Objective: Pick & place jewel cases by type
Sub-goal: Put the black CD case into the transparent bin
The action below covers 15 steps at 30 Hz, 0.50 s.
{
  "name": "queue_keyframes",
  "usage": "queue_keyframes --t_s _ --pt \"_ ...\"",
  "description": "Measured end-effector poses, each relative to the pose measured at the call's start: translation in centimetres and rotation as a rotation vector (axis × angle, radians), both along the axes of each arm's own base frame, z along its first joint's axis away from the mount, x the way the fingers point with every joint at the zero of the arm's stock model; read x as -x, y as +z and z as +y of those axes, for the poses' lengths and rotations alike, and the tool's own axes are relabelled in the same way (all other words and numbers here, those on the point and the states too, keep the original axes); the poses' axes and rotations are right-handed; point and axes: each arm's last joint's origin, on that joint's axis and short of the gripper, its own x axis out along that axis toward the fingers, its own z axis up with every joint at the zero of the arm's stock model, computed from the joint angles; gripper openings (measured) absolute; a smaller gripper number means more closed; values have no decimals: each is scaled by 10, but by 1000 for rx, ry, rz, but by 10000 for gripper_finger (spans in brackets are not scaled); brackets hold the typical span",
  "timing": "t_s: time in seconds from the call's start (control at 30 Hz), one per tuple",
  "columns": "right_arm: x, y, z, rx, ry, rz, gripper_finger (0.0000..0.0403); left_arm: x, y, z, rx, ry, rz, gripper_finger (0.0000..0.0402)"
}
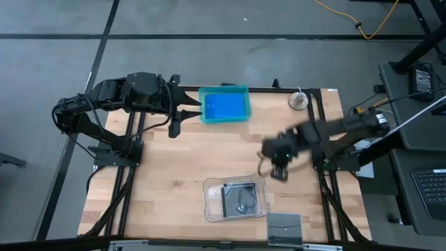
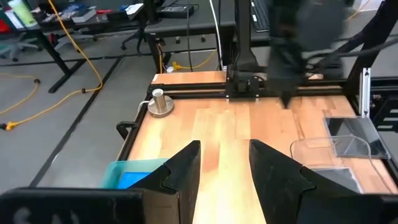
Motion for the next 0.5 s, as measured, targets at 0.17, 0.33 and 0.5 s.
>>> queue_keyframes --t_s 0.17,0.33,0.5 --pt "23 -37 62 -143 -67 -30 7 0 0 0 -24 -11 5 129" --pt "42 -60 117 -281 -23 -43 7 0 0 0 -13 -7 3 129" --pt "53 -81 152 -365 -12 -32 7 0 0 -1 -7 -9 4 129"
